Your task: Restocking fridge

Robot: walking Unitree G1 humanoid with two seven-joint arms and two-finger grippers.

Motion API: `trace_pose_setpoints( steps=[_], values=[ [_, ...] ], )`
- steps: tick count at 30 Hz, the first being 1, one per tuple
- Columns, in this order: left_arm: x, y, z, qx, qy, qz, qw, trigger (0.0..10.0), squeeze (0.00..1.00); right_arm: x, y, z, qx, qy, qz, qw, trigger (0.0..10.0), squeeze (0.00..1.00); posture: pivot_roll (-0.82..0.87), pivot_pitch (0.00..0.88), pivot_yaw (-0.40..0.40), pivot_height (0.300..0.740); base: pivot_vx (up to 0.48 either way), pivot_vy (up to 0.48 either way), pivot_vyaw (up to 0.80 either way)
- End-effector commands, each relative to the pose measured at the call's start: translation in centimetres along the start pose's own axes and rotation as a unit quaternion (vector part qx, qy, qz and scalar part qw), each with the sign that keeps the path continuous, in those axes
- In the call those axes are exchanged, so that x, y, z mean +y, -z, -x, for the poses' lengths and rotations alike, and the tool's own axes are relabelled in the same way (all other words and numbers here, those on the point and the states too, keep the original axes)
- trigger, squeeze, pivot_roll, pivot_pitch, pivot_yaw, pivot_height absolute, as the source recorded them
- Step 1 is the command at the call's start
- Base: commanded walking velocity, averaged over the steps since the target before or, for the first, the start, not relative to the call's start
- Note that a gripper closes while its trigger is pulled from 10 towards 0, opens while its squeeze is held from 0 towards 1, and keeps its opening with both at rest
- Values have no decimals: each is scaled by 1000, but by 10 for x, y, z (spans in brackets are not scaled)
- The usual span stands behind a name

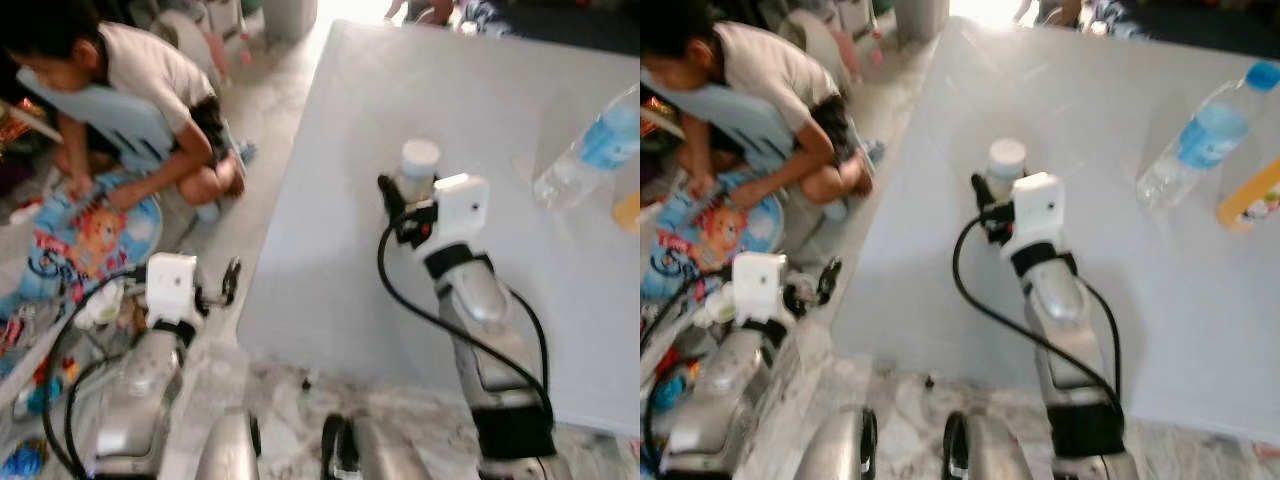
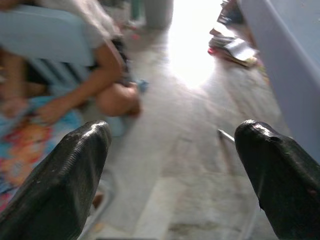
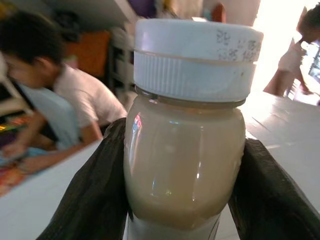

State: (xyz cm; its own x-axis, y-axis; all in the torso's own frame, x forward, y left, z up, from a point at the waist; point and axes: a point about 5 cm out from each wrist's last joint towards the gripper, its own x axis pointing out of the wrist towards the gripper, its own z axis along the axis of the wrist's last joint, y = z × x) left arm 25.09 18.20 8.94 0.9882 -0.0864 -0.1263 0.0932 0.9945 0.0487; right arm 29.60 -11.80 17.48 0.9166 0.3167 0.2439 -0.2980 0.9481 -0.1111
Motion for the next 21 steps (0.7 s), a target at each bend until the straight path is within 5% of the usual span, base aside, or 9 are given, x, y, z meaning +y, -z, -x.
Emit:
trace_pose_setpoints(
  steps=[1, 16, 21],
  values=[
    [-4, 7, 4, 17, 5, 0, 1000, 10000, 0, -6, -1, 2, -8, 7, 3, 1000, 10000, 0, 79, 118, -40, 740, -345, 0, 0],
    [-5, 6, 3, 9, 1, -3, 1000, 10000, 0, -7, 2, -2, -2, 13, 0, 1000, 10000, 0, 80, 122, -46, 740, -327, 0, 0],
    [-4, 5, 1, 1, -7, 0, 1000, 10000, 0, -4, 1, -4, -7, 1, 14, 1000, 10000, 0, 85, 125, -57, 740, 0, 0, 800]
  ],
)
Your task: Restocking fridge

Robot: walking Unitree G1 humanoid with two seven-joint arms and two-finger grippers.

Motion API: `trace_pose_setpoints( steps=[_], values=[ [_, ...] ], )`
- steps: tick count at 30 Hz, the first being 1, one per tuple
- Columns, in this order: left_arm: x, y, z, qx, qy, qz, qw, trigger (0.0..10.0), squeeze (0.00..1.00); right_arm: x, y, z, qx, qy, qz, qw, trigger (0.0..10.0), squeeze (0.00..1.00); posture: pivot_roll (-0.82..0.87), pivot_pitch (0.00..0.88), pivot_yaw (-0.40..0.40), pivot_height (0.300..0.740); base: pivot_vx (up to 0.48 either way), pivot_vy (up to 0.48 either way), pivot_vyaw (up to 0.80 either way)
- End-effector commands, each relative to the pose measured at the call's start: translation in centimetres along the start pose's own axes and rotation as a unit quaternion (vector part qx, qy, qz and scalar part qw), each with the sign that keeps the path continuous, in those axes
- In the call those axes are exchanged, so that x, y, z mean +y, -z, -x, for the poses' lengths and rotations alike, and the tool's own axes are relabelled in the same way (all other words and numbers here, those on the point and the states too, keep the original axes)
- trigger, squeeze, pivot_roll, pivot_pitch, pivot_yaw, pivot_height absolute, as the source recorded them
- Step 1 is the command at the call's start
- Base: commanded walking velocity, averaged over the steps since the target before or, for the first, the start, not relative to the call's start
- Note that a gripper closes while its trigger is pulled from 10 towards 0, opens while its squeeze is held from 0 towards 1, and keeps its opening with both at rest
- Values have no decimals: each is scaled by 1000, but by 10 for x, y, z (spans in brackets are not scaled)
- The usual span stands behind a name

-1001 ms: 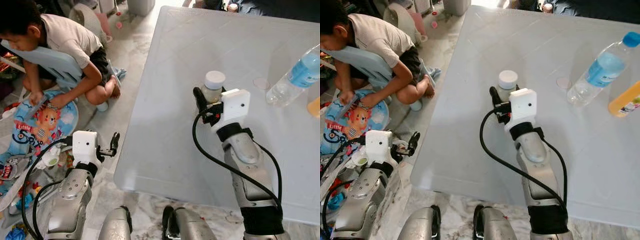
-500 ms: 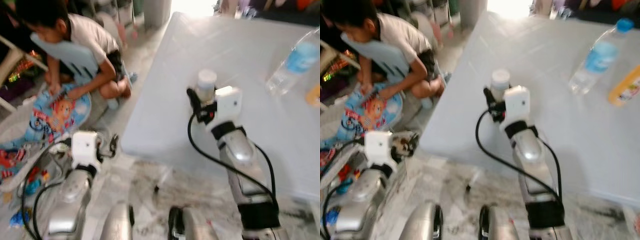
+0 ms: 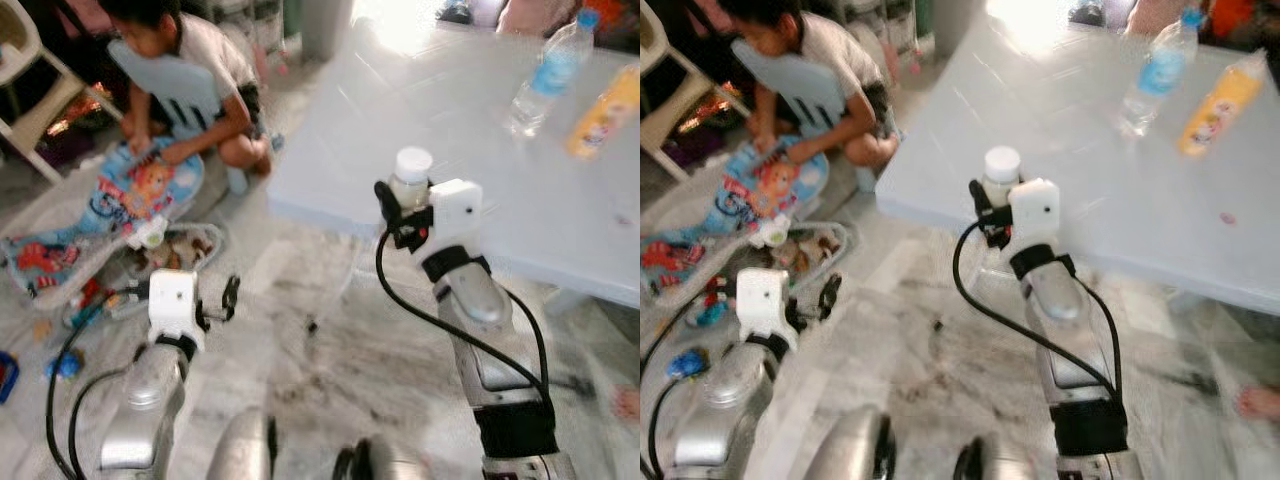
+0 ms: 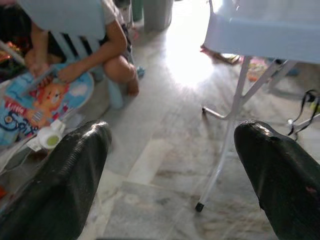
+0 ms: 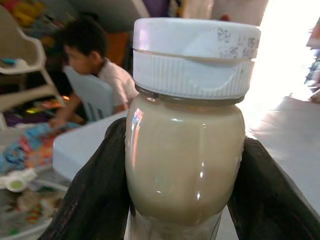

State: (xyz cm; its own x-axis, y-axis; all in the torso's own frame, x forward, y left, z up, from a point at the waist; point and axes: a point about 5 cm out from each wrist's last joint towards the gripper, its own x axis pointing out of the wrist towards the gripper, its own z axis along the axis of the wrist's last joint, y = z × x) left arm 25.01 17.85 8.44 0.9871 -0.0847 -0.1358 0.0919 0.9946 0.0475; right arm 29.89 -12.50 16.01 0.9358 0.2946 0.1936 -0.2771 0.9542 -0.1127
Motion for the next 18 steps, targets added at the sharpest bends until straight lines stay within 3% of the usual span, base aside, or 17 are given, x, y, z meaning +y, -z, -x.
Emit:
trace_pose_setpoints(
  steps=[1, 6, 11, 14, 18],
  values=[
    [1, 0, 1, -5, -9, 2, 1000, 10000, 0, 3, -15, -6, -34, -11, 10, 999, 10000, 0, 85, 125, -57, 740, 0, 0, 800],
    [10, 5, -4, 1, -29, 10, 1000, 10000, 0, 13, -11, -8, -26, -25, -25, 999, 10000, 0, 86, 133, -77, 740, 0, 0, 800],
    [9, 11, -9, 8, -21, 3, 1000, 10000, 0, 21, -6, -8, -21, -31, -31, 999, 10000, 0, 84, 134, -79, 740, 0, 0, 800],
    [4, 2, -15, -7, -19, 3, 1000, 10000, 0, 25, -9, -12, -28, -34, -31, 999, 10000, 0, 84, 144, -73, 740, 0, 0, 800],
    [9, -3, -15, -20, -53, -7, 998, 10000, 0, 21, -11, -15, -33, -32, -29, 999, 10000, 0, 86, 134, -70, 740, 0, 0, 800]
  ],
)
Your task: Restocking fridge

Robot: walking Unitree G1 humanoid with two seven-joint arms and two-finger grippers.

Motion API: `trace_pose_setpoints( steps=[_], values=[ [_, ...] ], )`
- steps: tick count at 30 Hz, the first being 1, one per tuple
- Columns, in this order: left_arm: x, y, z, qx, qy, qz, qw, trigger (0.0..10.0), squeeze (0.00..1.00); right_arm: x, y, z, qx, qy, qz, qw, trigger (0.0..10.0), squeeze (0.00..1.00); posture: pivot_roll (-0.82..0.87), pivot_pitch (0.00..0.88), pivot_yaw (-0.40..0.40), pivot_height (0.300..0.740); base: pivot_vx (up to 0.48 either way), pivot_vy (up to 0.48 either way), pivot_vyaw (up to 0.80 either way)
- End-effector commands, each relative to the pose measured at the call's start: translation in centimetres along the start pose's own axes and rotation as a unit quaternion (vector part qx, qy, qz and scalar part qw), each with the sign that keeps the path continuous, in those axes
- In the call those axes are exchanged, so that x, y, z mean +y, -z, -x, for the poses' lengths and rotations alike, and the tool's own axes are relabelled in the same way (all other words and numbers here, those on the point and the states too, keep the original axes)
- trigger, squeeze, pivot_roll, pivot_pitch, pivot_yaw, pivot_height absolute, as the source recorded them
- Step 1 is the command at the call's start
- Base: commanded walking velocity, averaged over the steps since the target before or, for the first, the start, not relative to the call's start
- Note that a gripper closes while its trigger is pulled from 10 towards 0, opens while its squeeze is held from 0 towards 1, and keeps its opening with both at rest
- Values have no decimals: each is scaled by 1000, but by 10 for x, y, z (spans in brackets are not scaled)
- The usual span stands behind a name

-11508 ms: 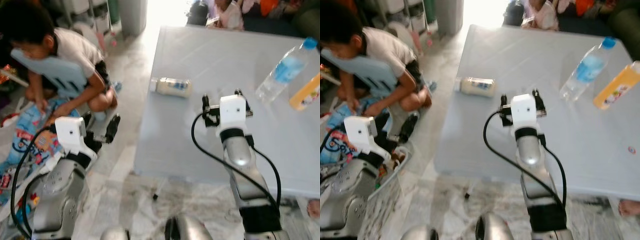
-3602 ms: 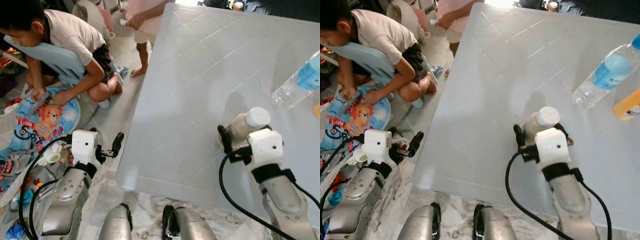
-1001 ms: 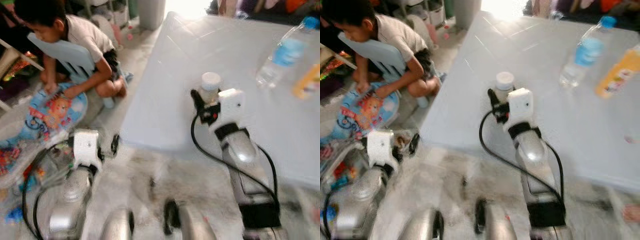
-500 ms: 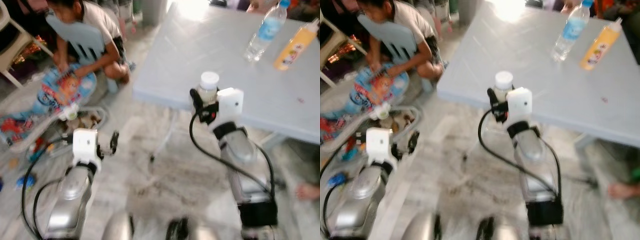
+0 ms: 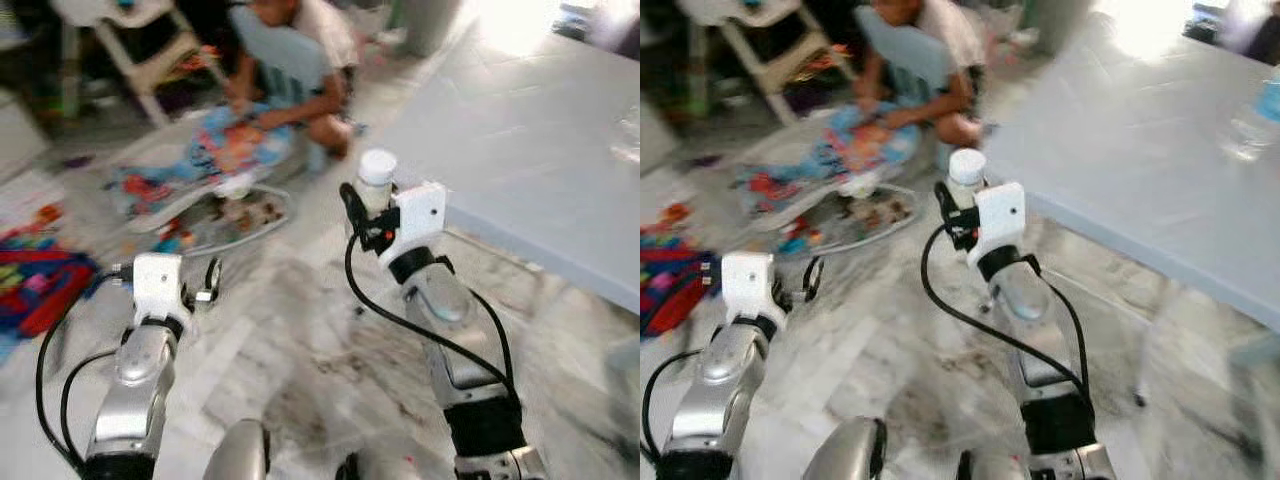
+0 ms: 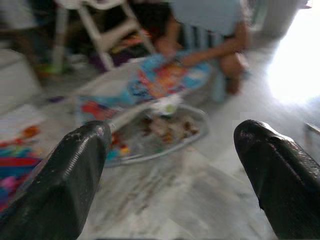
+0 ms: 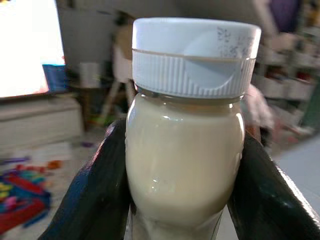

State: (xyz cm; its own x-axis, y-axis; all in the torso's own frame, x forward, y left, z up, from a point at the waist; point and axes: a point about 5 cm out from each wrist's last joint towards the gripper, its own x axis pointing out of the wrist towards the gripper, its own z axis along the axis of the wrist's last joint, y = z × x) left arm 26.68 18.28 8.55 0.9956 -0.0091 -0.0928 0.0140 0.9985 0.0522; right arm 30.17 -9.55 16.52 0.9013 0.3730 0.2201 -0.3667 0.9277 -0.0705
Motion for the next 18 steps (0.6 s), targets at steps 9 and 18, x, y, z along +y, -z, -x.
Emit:
trace_pose_setpoints(
  steps=[9, 18],
  values=[
    [21, 3, 6, 5, -77, -18, 997, 10000, 0, -4, -6, -8, -19, -4, -3, 1000, 10000, 0, 111, 126, -86, 740, 0, 0, 800],
    [33, 8, 18, 16, -127, -43, 991, 10000, 0, 0, -4, -7, -19, -17, -11, 1000, 10000, 0, 111, 125, -87, 740, 0, 0, 800]
  ],
)
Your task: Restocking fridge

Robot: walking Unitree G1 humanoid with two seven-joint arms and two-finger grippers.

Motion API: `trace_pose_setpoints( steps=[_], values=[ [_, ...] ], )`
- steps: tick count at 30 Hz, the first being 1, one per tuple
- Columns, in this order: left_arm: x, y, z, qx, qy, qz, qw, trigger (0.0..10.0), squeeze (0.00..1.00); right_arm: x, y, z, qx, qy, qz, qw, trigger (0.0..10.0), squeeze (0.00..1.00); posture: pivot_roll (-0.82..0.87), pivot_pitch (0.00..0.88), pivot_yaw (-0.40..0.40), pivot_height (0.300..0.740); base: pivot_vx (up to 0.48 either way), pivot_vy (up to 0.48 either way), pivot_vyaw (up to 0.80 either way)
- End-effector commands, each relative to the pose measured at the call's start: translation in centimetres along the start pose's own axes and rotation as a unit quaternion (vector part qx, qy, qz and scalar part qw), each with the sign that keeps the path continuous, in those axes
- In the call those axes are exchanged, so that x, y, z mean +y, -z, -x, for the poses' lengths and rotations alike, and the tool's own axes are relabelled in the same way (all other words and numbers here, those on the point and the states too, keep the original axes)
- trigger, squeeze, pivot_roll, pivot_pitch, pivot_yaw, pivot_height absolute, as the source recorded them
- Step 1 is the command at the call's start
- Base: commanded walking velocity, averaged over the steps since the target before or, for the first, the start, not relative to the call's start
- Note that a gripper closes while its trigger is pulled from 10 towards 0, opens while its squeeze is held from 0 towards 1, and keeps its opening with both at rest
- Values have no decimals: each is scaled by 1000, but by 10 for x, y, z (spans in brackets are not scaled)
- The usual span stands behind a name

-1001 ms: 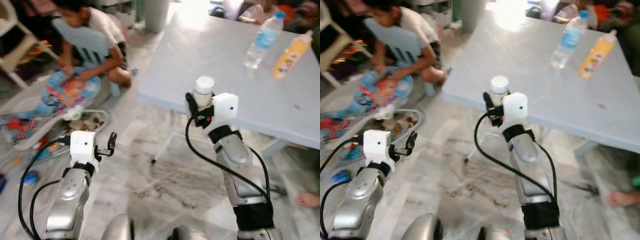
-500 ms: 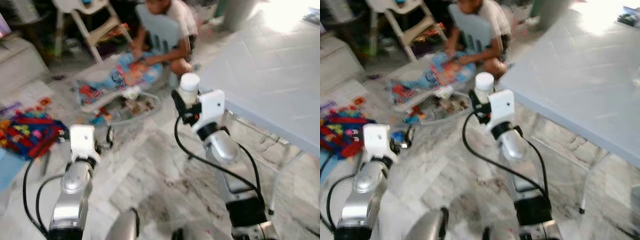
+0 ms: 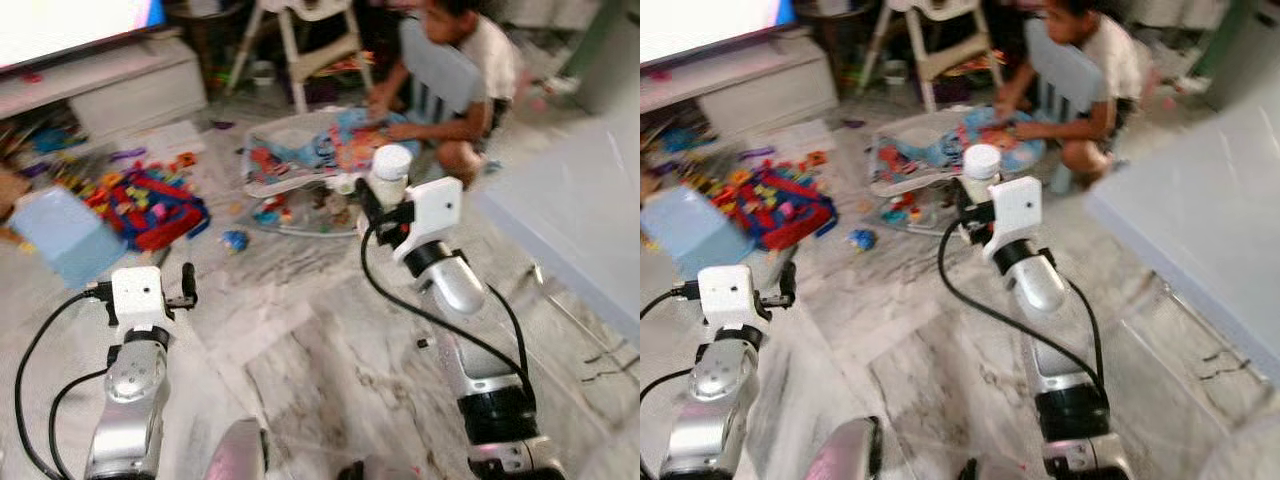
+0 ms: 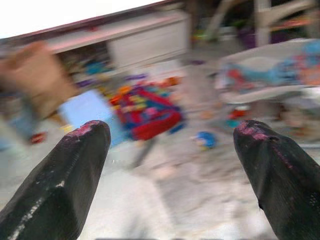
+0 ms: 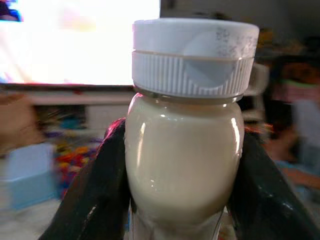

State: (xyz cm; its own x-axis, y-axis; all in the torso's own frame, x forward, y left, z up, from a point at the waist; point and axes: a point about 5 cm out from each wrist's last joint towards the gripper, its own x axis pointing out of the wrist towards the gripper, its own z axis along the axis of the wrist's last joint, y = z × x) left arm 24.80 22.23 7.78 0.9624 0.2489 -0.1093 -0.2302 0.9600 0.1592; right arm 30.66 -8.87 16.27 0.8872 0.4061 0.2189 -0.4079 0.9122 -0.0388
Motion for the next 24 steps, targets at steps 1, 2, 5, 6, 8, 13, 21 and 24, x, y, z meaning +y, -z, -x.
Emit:
trace_pose_setpoints(
  steps=[1, 2, 5, 6, 8, 13, 21, 24],
  values=[
    [-5, -3, 1, -5, -3, -6, 1000, 10000, 0, -4, -8, 0, -18, 0, 10, 1000, 10000, 0, 111, 125, -87, 740, 0, 0, 800],
    [-5, -4, 0, -7, -9, -8, 1000, 10000, 0, -5, -8, 0, -18, -1, 10, 1000, 10000, 0, 110, 124, -87, 740, 0, 0, 800],
    [-4, -9, -2, -17, -23, -5, 1000, 10000, 0, -6, -8, 1, -17, 1, 11, 1000, 10000, 0, 106, 123, -88, 740, 0, 0, 800],
    [-3, -10, -3, -20, -29, -3, 999, 10000, 0, -8, -7, 2, -16, 3, 10, 1000, 10000, 0, 106, 123, -88, 740, 0, 0, 800],
    [0, -14, -3, -28, -41, -4, 999, 10000, 0, -10, -6, 5, -12, 7, 12, 1000, 10000, 0, 104, 121, -88, 740, 0, 0, 800],
    [13, -25, 8, -45, -68, 13, 997, 10000, 0, -22, 6, 22, 16, 29, 17, 999, 10000, 0, 110, 108, -90, 740, 0, 0, 800],
    [24, -35, 15, -67, -70, 6, 995, 10000, 0, -29, 5, 12, 21, 54, 10, 998, 10000, 0, 137, 109, -103, 740, 0, 0, 800],
    [24, -36, 16, -66, -75, 10, 995, 10000, 0, -31, 6, 11, 25, 56, 5, 998, 10000, 0, 143, 103, -101, 740, 0, 0, 800]
  ],
)
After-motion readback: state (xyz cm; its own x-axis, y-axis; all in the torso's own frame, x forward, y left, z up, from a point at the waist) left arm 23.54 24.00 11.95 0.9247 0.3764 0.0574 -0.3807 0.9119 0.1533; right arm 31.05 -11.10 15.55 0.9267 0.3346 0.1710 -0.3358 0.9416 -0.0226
